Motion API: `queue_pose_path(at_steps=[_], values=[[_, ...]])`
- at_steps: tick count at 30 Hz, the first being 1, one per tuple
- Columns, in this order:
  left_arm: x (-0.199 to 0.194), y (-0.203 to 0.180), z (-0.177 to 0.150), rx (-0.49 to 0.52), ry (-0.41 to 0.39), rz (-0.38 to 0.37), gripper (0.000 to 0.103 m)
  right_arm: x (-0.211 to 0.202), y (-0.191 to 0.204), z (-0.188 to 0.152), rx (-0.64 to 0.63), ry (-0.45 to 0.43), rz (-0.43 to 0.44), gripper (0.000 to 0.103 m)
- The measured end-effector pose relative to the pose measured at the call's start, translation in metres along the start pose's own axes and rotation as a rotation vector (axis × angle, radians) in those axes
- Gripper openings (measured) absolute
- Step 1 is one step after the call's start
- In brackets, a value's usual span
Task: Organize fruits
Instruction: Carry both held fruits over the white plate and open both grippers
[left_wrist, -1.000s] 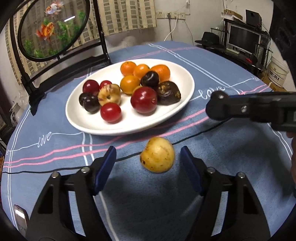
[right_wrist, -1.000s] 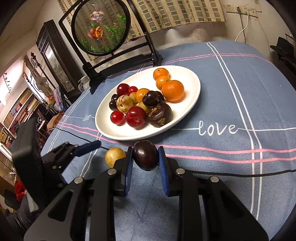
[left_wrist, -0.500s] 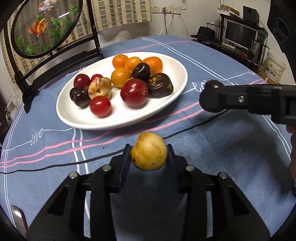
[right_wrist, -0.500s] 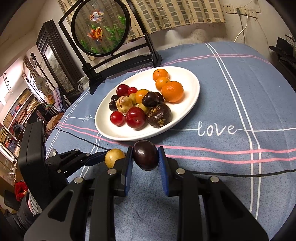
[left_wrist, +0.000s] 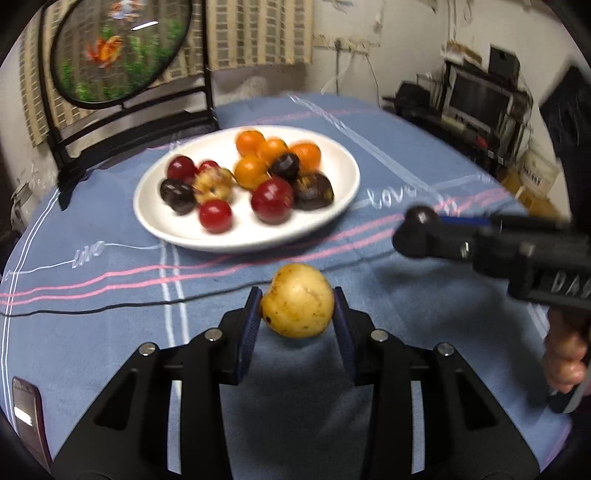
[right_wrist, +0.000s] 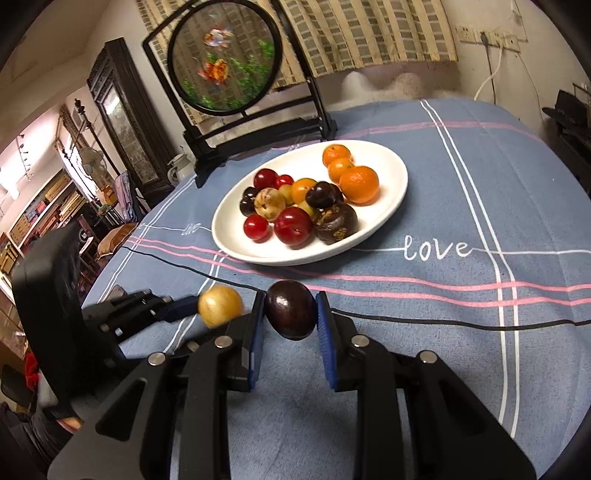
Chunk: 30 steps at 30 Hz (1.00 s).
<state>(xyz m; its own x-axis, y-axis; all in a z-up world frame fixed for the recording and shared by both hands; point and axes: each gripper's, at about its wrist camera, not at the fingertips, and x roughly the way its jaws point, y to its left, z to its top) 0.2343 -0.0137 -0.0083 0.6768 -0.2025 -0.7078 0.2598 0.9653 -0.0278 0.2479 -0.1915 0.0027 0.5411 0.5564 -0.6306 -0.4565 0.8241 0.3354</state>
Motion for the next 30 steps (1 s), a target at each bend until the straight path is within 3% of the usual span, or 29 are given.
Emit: queue_pose_path(at_steps=[7,16,23,24,25,27,30], values=[[-0.004,0.033,0.044,-0.066,-0.060,0.060,0.039,0.008,0.007,0.036,-0.082,-0.076,-0.049,0.027],[0.042,0.069,0.088,-0.131,-0.036,0.143,0.039,0.066,-0.023,0.085,-0.067,-0.044,-0.085,0.027],[0.067,0.080,0.102,-0.147,-0.005,0.168,0.039,0.090,-0.029,0.096,-0.085,-0.014,-0.080,0.029],[0.067,0.081,0.102,-0.148,-0.006,0.178,0.046,0.091,-0.029,0.096,-0.085,-0.012,-0.083,0.036],[0.064,0.080,0.102,-0.144,-0.016,0.204,0.069,0.088,-0.029,0.096,-0.081,-0.016,-0.088,0.046],[0.053,0.079,0.100,-0.143,-0.052,0.247,0.088,0.076,-0.027,0.092,-0.083,-0.035,-0.092,0.060],[0.027,0.072,0.094,-0.115,-0.086,0.278,0.098,0.054,-0.019,0.079,-0.117,-0.029,-0.092,0.061]])
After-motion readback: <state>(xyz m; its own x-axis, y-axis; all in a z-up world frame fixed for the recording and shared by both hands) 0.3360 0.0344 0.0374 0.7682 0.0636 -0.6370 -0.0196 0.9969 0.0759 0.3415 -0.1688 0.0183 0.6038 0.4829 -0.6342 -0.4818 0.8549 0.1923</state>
